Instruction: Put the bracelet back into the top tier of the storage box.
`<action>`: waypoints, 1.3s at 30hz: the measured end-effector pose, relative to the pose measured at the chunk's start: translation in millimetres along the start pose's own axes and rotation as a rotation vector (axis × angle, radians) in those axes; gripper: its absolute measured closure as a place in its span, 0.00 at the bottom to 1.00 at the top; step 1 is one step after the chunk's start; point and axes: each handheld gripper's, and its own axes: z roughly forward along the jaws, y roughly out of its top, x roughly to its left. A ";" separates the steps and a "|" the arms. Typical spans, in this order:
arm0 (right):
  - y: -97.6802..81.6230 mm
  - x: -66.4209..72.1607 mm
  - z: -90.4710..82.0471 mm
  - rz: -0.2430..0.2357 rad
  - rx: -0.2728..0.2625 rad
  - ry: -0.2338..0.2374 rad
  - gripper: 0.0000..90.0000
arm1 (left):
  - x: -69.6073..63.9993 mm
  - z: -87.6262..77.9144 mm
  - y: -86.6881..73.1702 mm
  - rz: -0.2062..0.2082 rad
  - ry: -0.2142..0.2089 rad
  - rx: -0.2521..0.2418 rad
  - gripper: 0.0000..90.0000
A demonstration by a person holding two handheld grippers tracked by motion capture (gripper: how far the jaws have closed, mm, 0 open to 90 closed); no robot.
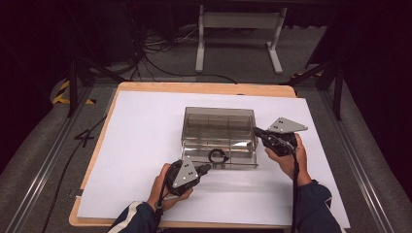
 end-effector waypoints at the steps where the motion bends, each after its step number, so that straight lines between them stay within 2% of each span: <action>1: 0.0 0.0 0.0 0.000 0.000 0.000 1.00 | -0.3 1.1 0.1 0.000 -0.001 0.000 1.00; 6: -0.2 -0.5 0.0 0.001 -0.002 0.004 1.00 | -0.3 3.6 -0.6 -0.001 -0.010 0.000 1.00; 22: -0.5 -0.5 -0.4 0.004 -0.002 0.008 1.00 | 3.0 11.0 1.5 0.014 0.020 -0.001 1.00; 26: -0.6 -0.6 -0.5 0.003 -0.002 0.009 1.00 | 6.5 14.2 1.4 -0.002 0.036 -0.006 1.00; 39: -1.0 -0.7 -0.8 0.007 -0.005 0.013 1.00 | 14.8 21.9 4.9 -0.018 0.066 -0.006 1.00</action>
